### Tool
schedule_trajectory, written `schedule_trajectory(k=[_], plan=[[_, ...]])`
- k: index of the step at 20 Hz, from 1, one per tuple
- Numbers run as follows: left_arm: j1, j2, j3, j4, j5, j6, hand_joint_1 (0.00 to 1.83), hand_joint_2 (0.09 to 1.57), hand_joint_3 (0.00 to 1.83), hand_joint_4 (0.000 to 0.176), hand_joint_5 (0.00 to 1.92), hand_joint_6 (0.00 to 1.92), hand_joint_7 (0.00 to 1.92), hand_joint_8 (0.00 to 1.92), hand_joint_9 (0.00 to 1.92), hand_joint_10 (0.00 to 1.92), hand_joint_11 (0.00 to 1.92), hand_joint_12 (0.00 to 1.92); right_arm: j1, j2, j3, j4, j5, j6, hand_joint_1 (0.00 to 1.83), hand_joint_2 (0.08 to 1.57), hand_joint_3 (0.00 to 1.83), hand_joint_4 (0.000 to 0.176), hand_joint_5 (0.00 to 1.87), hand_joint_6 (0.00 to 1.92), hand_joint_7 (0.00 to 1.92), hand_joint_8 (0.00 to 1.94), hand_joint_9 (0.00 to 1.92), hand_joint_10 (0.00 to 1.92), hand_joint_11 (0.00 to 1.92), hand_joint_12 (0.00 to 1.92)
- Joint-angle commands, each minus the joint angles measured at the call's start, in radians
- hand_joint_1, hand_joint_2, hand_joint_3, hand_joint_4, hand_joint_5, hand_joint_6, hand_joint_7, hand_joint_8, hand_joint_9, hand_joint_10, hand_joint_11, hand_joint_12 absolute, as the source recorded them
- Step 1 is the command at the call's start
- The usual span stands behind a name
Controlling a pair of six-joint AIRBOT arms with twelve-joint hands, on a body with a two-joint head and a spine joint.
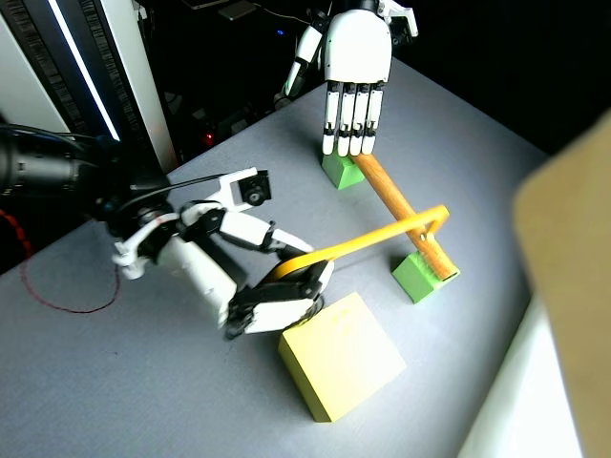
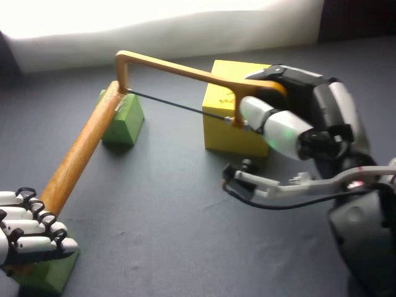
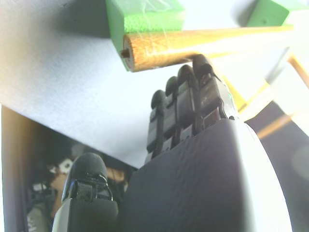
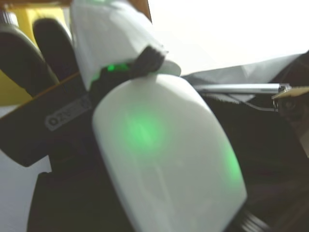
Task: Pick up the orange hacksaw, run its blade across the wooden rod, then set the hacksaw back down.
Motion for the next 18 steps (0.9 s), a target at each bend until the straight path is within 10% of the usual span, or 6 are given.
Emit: schedule_trajectory(k=[1,4,5,8,18], plan=[[-0.010,-0.002,0.003,-0.014,-0.027,-0.001,0.03,1.20,0.00,0.000,0.14,0.00,0.14,0.00,0.11,0.00,0.00,0.23,-0.006,0.029,-0.022,-0.095,0.090,0.038,1.27,1.13,0.00,0.000,0.91,0.95,1.00,1.09,0.97,1.02,0.87,1.32],[-0.011,-0.002,0.003,-0.014,-0.027,-0.001,0.00,1.20,0.00,0.000,0.15,0.00,0.14,0.00,0.12,0.00,0.00,0.28,-0.039,0.091,-0.072,-0.097,0.103,0.077,1.24,1.13,0.00,0.000,0.92,0.94,1.02,1.10,1.00,0.91,0.86,1.36],[-0.011,-0.002,0.003,-0.014,-0.027,-0.001,0.00,1.20,0.00,0.000,0.15,0.00,0.14,0.01,0.13,0.00,0.00,0.28,-0.050,0.101,-0.084,-0.097,0.108,0.086,1.35,1.13,0.00,0.000,0.90,0.93,0.97,1.06,0.93,1.21,0.84,1.38],[-0.011,-0.002,0.002,-0.014,-0.027,-0.001,0.01,1.19,0.00,0.000,0.17,0.00,0.16,0.00,0.15,0.01,0.00,0.33,-0.111,0.130,-0.130,-0.099,0.138,0.120,1.37,1.14,0.00,0.000,0.88,0.95,0.93,1.10,0.89,1.32,0.82,1.39],[-0.011,-0.002,0.001,-0.014,-0.027,-0.001,0.01,1.20,0.00,0.000,0.15,0.00,0.15,0.00,0.13,0.00,0.00,0.25,-0.303,0.059,-0.060,-0.273,0.105,0.197,1.24,1.13,0.00,0.000,0.91,0.97,1.01,1.11,1.00,0.90,0.86,1.34]])
